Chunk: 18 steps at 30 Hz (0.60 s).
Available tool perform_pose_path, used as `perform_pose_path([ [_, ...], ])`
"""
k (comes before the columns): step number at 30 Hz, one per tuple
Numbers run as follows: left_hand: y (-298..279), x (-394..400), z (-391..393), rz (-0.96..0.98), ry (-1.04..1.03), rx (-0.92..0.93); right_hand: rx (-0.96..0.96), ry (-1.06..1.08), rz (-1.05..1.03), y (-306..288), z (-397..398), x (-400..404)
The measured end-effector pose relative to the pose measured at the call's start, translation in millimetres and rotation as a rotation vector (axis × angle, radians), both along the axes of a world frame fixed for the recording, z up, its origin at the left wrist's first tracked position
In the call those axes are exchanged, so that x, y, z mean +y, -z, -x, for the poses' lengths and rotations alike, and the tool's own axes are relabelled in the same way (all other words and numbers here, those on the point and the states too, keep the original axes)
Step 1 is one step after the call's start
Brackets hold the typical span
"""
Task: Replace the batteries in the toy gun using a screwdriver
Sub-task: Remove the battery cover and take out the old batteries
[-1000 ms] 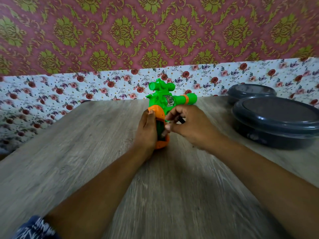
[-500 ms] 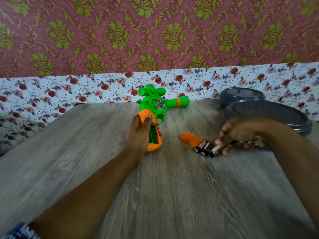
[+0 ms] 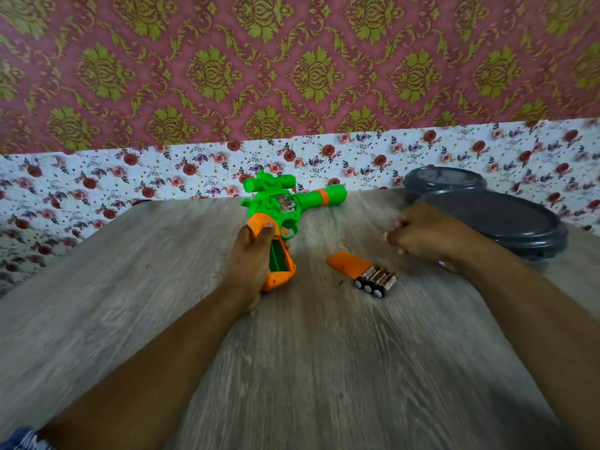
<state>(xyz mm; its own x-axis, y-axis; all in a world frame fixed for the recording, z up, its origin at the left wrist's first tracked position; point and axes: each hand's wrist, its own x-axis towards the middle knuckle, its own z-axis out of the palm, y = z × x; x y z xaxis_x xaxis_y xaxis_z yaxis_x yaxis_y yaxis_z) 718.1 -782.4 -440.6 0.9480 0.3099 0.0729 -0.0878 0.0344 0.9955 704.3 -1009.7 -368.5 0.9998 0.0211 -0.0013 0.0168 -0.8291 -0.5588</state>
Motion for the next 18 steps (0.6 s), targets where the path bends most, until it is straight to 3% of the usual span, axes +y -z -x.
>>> perform_pose_path([
  [7, -8, 10, 4, -0.303, 0.001, 0.164, -0.149, -0.400, 0.026, 10, 30, 52],
  [9, -9, 16, 5, -0.388, -0.007, 0.164, -0.215, -0.484, 0.151, 22, 35, 65],
  [12, -12, 21, 10, -0.527, -0.003, 0.171, -0.286, -0.572, 0.286, 35, 35, 74],
  [18, -17, 27, 12, -0.700, -0.004, 0.224, -0.279, -0.609, 0.324, 44, 35, 76],
])
